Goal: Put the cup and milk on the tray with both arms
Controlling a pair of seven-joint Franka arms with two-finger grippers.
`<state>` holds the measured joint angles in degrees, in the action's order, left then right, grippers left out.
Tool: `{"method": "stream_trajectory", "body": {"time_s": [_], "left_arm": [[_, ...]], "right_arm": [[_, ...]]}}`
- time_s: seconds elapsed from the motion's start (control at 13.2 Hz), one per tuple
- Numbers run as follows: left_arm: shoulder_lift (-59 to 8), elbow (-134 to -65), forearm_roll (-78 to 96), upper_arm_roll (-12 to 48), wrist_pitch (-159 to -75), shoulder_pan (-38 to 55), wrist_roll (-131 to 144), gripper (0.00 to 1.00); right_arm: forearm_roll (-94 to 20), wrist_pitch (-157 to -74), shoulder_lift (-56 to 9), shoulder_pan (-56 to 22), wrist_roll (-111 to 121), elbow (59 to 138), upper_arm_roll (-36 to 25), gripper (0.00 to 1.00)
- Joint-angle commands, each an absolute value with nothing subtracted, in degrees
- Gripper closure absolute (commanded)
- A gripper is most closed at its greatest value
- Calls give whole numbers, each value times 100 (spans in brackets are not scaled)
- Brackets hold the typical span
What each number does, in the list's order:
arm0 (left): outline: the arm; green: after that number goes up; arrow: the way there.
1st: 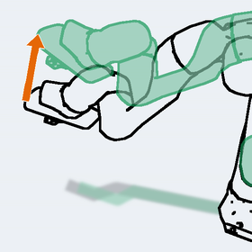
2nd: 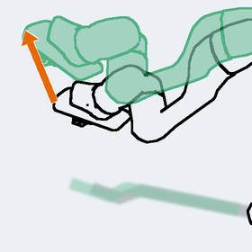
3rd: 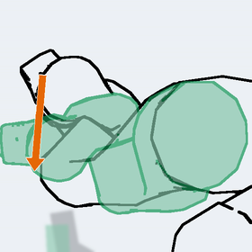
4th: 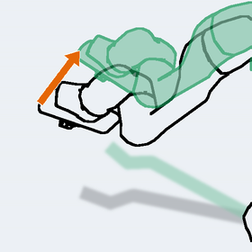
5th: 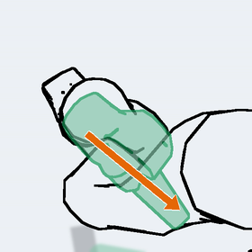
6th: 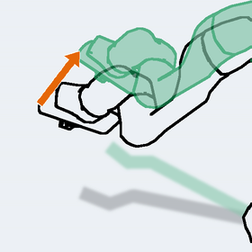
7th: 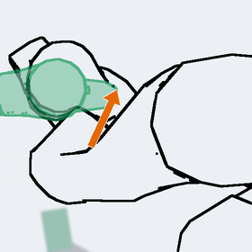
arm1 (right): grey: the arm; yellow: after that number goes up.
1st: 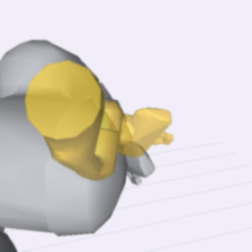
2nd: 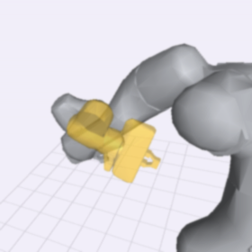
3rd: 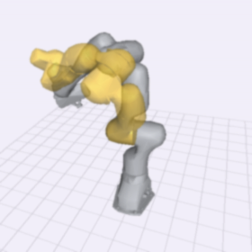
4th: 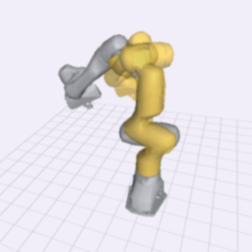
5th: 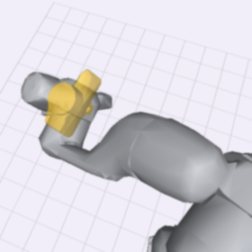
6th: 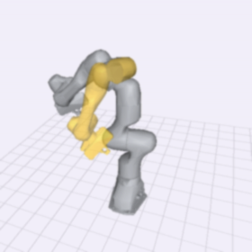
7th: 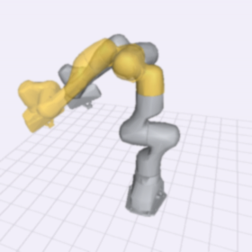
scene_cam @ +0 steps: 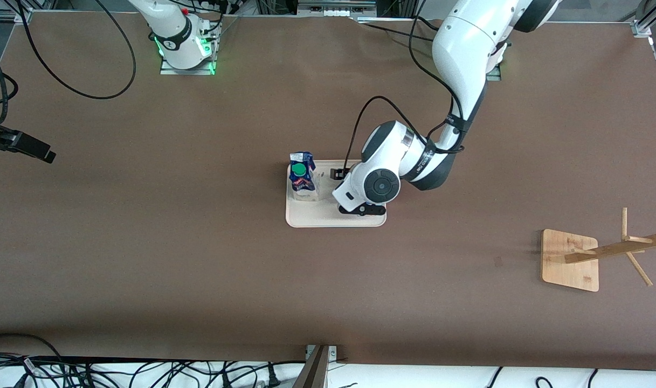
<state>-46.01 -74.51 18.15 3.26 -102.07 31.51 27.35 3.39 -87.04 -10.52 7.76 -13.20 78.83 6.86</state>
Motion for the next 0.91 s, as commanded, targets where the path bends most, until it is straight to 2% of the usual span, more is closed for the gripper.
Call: {"method": "stream_trajectory", "body": {"time_s": [0.0,0.15,0.38,0.68,0.83], "left_arm": [[-4133,-7374,1793,28,-9591,3138,2733,0],[-3615,-7348,989,-158,-9178,3120,2707,0],[-3016,-7356,-94,-176,-9045,3007,2663,0],[-2165,-7417,-210,-176,-8596,2252,1838,0],[-1760,-7436,-272,-167,-8465,1891,1584,0]], "right_arm": [[431,-8824,-879,773,-1336,8165,703,0],[413,-8850,-975,782,-1249,8165,703,0],[360,-8877,-1064,809,-329,8165,694,0],[404,-8877,-985,800,-229,8235,721,0],[605,-8938,-923,538,-255,8235,712,0]]}}
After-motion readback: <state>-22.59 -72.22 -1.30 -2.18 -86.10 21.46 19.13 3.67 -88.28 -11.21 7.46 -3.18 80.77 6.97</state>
